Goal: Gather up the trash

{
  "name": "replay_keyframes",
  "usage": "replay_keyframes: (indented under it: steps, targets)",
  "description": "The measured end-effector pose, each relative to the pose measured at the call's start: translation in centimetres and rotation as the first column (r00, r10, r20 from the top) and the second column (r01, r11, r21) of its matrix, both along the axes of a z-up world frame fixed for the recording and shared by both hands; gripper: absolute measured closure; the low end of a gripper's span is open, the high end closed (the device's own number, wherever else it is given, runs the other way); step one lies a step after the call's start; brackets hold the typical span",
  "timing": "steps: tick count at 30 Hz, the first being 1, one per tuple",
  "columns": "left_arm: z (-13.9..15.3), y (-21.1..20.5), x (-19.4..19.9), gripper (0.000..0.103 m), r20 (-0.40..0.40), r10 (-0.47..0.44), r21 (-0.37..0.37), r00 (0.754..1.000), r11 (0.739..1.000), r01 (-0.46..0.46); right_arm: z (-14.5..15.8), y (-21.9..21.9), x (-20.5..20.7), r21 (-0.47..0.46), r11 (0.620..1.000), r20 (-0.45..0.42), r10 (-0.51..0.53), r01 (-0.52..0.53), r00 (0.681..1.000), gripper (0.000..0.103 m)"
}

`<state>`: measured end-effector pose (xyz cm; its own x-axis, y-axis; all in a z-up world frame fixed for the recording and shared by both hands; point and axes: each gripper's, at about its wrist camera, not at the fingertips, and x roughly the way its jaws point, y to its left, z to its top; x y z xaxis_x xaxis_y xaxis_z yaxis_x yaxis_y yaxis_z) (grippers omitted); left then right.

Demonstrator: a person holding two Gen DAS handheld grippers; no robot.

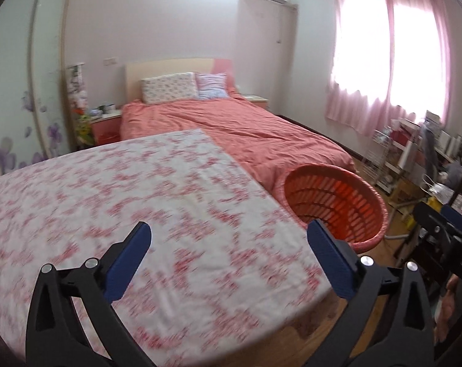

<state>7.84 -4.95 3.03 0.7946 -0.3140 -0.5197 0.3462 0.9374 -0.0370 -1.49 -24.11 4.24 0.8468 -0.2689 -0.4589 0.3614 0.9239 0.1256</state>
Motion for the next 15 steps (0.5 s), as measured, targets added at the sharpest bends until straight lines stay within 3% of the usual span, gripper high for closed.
replay_keyframes:
  steps: [15]
  targets:
    - [-0.7, 3.7, -5.8, 0.003, 0.097, 0.219, 0.012, 0.971, 0.975, -0.221, 0.0, 7.1, -4.0, -0.172, 0.985, 0.008, -0.02, 0.021, 1.0, 0.004]
